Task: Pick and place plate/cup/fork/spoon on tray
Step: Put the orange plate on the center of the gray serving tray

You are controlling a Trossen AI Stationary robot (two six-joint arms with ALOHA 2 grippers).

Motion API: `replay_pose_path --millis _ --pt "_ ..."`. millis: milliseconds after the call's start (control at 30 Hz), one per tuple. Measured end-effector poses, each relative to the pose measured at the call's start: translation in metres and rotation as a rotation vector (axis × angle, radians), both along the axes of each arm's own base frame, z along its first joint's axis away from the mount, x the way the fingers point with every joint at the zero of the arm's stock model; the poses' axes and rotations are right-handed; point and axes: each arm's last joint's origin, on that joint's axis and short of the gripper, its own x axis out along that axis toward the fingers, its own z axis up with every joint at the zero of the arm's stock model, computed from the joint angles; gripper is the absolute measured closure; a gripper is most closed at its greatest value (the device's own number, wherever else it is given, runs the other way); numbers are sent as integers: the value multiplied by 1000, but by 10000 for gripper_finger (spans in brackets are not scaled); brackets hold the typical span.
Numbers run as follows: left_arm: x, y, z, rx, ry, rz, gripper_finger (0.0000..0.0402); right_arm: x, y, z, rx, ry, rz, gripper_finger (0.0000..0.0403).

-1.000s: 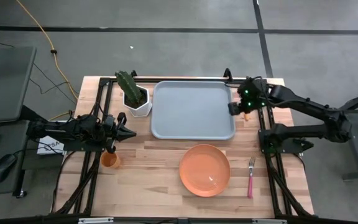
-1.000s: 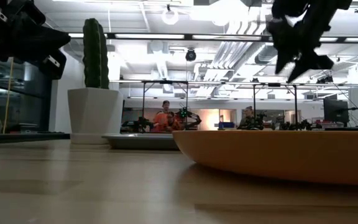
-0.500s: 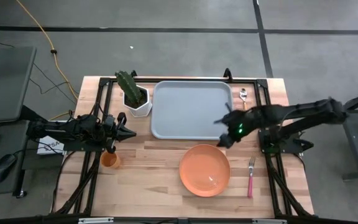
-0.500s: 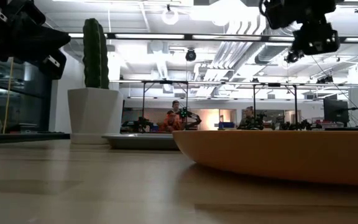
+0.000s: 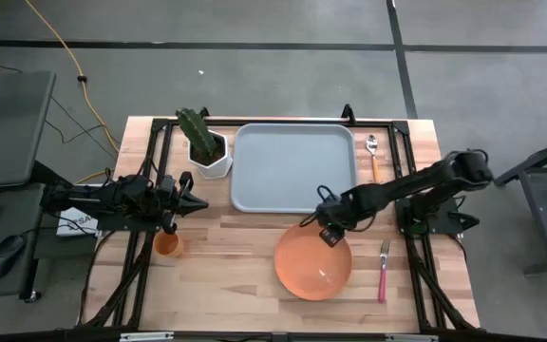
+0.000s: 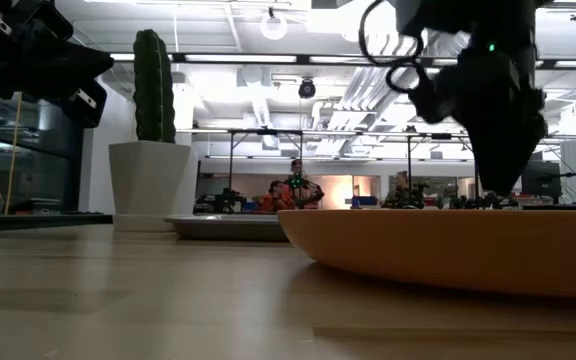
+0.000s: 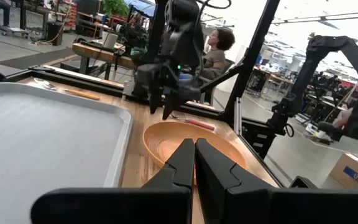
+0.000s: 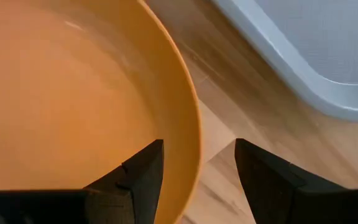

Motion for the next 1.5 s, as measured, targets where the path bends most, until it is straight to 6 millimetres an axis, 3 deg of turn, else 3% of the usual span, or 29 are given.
replay_pose_path --millis 400,500,600,700,800,967,1100,1233,1333,1500 --pt "0 0 0 0 0 0 401 21 6 -40 43 46 42 220" --pt "0 0 0 0 0 0 401 21 6 -43 42 60 41 255" --pt "0 0 0 0 0 0 401 20 6 -41 44 62 46 329" --pt "0 0 0 0 0 0 401 18 4 -31 96 33 100 388" --pt "0 0 0 0 0 0 401 12 -1 -10 162 -33 175 387" --pt "0 0 0 0 0 0 401 -8 -14 43 266 -279 372 396" --pt "0 0 0 0 0 0 401 -20 -35 77 220 -488 288 400" --pt "0 0 0 0 0 0 401 -12 -69 91 36 -643 -95 401" --pt "0 0 0 0 0 0 401 -8 -101 85 -75 -633 -344 401" --pt "0 0 0 0 0 0 401 -6 -155 56 -118 -502 -508 402"
